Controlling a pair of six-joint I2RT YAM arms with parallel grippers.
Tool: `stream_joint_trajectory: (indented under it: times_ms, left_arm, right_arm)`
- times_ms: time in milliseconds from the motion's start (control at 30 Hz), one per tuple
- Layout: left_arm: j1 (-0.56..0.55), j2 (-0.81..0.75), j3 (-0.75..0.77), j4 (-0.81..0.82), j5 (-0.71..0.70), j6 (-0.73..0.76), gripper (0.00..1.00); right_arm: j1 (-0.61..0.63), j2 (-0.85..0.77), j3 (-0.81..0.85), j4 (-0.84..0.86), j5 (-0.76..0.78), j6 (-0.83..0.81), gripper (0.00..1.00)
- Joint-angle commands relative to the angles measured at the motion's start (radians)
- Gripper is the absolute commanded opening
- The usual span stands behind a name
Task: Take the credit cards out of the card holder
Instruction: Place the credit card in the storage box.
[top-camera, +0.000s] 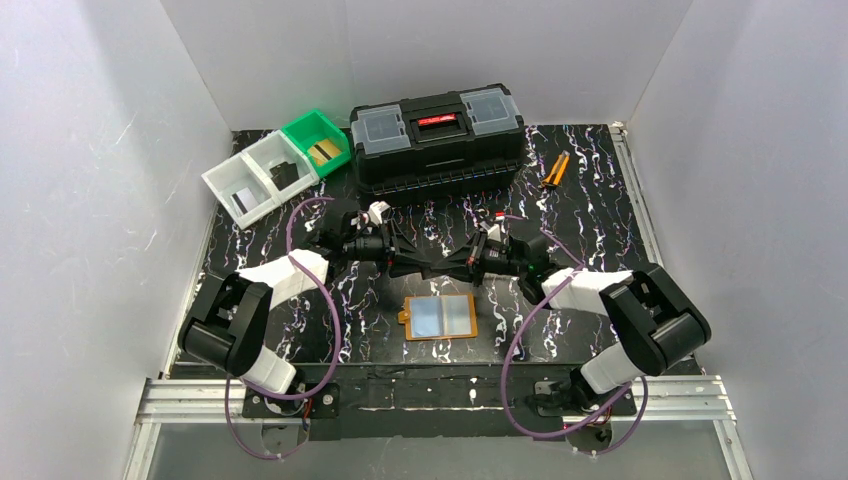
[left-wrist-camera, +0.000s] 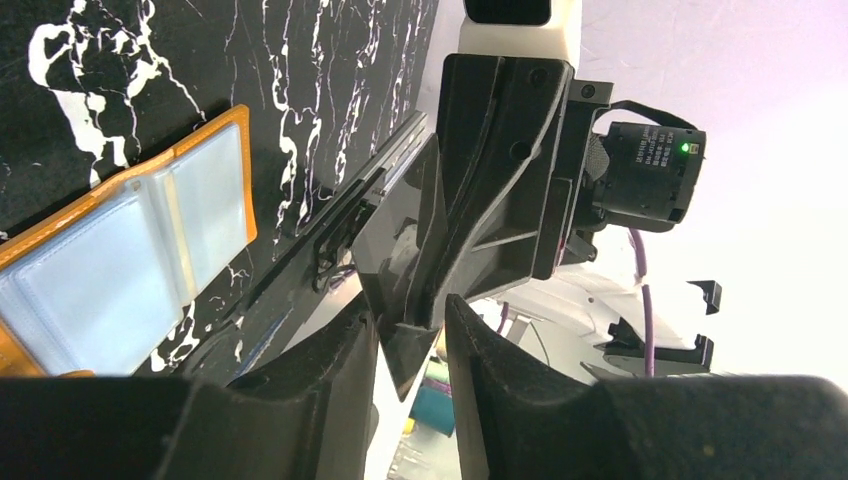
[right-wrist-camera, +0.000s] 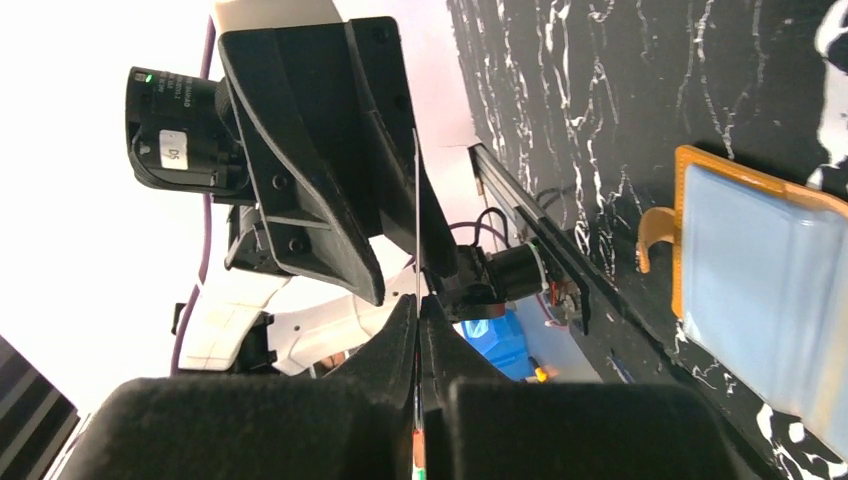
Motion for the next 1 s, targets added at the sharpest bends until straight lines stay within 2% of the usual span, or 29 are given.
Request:
stream_joint_trajectory:
  times_ms: [0, 67, 200, 300, 367, 400, 500, 567, 633, 767, 967]
  left_arm:
    - [-0.005, -0.049, -0.013, 0.057, 0.035, -0.035, 0.3]
    - [-0.005, -0.047, -0.014, 0.067, 0.035, -0.045, 0.29]
    - [-0.004, -0.038, -0.019, 0.108, 0.033, -0.08, 0.21]
    - [-0.004, -0.033, -0.01, 0.114, 0.025, -0.092, 0.02]
    - [-0.004, -0.039, 0.003, 0.086, 0.017, -0.074, 0.0]
    - [-0.004, -0.045, 0.011, 0.055, 0.01, -0.053, 0.0]
    - [-0.001, -0.083, 0.048, -0.1, -0.032, 0.051, 0.0]
    - [0.009, -0.113, 0.08, -0.24, -0.074, 0.139, 0.0]
    - [0.034, -0.147, 0.097, -0.333, -0.107, 0.2, 0.0]
    - [0.121, -0.222, 0.12, -0.533, -0.161, 0.319, 0.0]
    - [0.224, -0.264, 0.331, -0.901, -0.391, 0.56, 0.0]
  right_arm:
    - [0.009, 0.036, -0.002, 0.19, -0.061, 0.085, 0.01]
    - [0.012, 0.044, 0.006, 0.197, -0.068, 0.09, 0.01]
    - [0.018, 0.049, 0.016, 0.193, -0.079, 0.089, 0.01]
    - [0.023, 0.046, 0.015, 0.173, -0.08, 0.079, 0.01]
    - [0.023, 0.035, 0.013, 0.142, -0.079, 0.061, 0.03]
    - [0.023, 0.025, 0.015, 0.118, -0.076, 0.047, 0.13]
    - [0.023, -0.014, 0.033, -0.017, -0.068, -0.024, 0.57]
    - [0.022, -0.049, 0.059, -0.142, -0.052, -0.093, 0.81]
    - [0.021, -0.087, 0.092, -0.28, -0.033, -0.169, 0.96]
    - [0.02, -0.168, 0.163, -0.55, 0.029, -0.326, 0.98]
    - [0.02, -0.232, 0.243, -0.827, 0.128, -0.475, 0.98]
